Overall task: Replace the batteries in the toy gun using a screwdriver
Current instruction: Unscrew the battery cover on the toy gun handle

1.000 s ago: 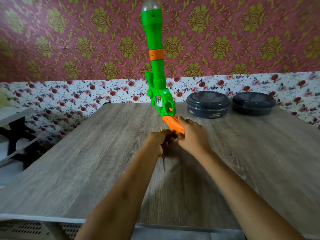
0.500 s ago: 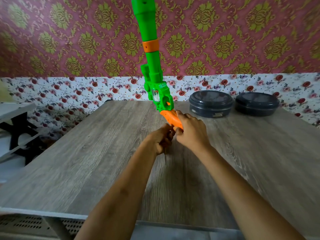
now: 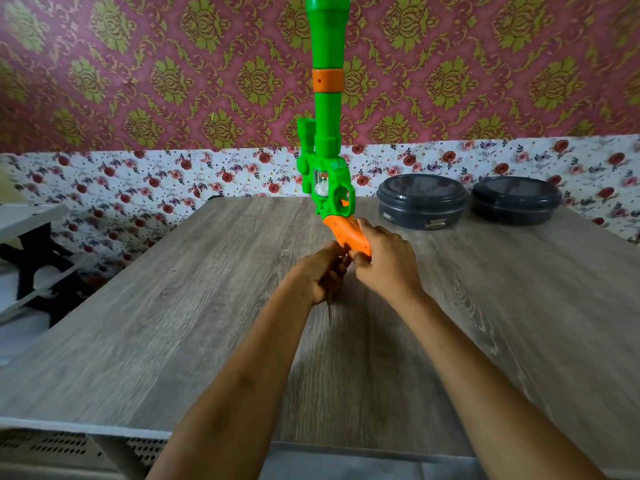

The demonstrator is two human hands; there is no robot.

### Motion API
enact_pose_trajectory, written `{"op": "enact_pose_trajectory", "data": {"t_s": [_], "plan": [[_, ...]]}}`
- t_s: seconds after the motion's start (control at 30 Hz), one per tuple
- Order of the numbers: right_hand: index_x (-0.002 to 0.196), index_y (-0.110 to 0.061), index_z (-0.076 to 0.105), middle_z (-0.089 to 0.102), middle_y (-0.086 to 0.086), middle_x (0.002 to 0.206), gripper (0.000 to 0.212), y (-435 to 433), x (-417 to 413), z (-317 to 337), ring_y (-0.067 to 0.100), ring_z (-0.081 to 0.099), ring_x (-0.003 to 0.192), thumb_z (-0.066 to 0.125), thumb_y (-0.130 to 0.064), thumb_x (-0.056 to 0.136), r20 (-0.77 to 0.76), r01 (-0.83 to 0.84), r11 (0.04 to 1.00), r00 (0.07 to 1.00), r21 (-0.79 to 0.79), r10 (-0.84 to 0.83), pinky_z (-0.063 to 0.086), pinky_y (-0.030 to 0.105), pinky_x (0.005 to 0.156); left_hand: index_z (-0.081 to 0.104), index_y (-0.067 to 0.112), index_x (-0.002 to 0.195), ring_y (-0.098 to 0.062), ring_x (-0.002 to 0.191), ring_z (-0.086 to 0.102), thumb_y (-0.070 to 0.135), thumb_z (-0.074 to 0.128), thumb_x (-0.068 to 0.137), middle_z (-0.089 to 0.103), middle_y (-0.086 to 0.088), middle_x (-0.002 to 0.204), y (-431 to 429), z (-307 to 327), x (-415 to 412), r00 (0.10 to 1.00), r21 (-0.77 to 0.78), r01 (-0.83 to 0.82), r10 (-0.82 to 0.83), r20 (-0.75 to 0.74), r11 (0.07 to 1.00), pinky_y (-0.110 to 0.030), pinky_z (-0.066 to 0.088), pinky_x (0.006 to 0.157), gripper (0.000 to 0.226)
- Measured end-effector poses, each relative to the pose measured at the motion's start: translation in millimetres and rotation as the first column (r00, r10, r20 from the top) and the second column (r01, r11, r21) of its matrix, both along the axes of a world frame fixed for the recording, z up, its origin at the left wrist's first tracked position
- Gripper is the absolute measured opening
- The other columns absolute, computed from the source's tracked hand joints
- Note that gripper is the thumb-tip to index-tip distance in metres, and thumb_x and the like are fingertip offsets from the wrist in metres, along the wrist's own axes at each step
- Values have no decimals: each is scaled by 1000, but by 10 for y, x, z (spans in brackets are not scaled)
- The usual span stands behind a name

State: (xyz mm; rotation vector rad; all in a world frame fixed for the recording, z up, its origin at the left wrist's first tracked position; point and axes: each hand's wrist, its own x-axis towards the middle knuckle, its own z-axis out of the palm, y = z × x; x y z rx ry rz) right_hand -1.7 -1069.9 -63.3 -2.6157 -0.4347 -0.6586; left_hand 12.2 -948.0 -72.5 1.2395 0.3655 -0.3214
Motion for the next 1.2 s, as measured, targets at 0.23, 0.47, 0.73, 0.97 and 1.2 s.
{"op": "enact_pose_trajectory", "data": {"t_s": [0.23, 0.47, 0.73, 0.97, 1.2], "plan": [[142, -15, 37, 56, 10, 132, 60, -141, 0, -8, 27, 55, 118, 58, -24, 87, -78, -9, 991, 997, 137, 20, 41, 32, 98, 63, 8, 77, -3, 28, 33, 17, 59, 91, 53, 3, 47, 34, -1, -8, 999, 34, 33, -33, 14, 999, -7, 27, 30, 17], [140, -15, 40, 55, 10, 134, 59, -169, -42, -8, 28, 52, 122, 61, -27, 86, -157, -34, 974, 985, 224, 70, 38, 34, 101, 61, 8, 77, -2, 36, 35, 12, 62, 88, 50, -1, 62, 9, 26, -9, 997, 197, -23, 7, 79, 980, -8, 28, 32, 12], [127, -17, 56, 63, 8, 119, 41, -136, 5, -21, 25, 57, 111, 59, -19, 86, -255, -45, 922, 955, 385, 153, 43, 32, 93, 57, 9, 62, -4, 29, 31, 7, 63, 83, 46, -1, 42, 195, 179, -30, 975, 535, -97, -27, 219, 839, -11, 22, 33, 22], [114, -9, 64, 68, 10, 101, 31, 29, -40, -45, 24, 61, 98, 63, -11, 83, -324, -50, 725, 872, 687, 366, 47, 39, 92, 60, 12, 57, -6, 29, 40, 3, 67, 78, 50, -4, 45, 734, 232, -150, 952, 811, -204, -83, 295, 548, -9, 27, 32, 24], [125, -10, 56, 61, 0, 100, 39, 193, -154, -58, 11, 54, 94, 60, -8, 86, -345, -81, 627, 777, 774, 526, 42, 19, 74, 74, 7, 81, -19, 63, 59, 1, 64, 76, 72, -10, 85, 974, 16, -204, 968, 911, -219, -39, 248, 350, -28, 49, 61, 12]]}}
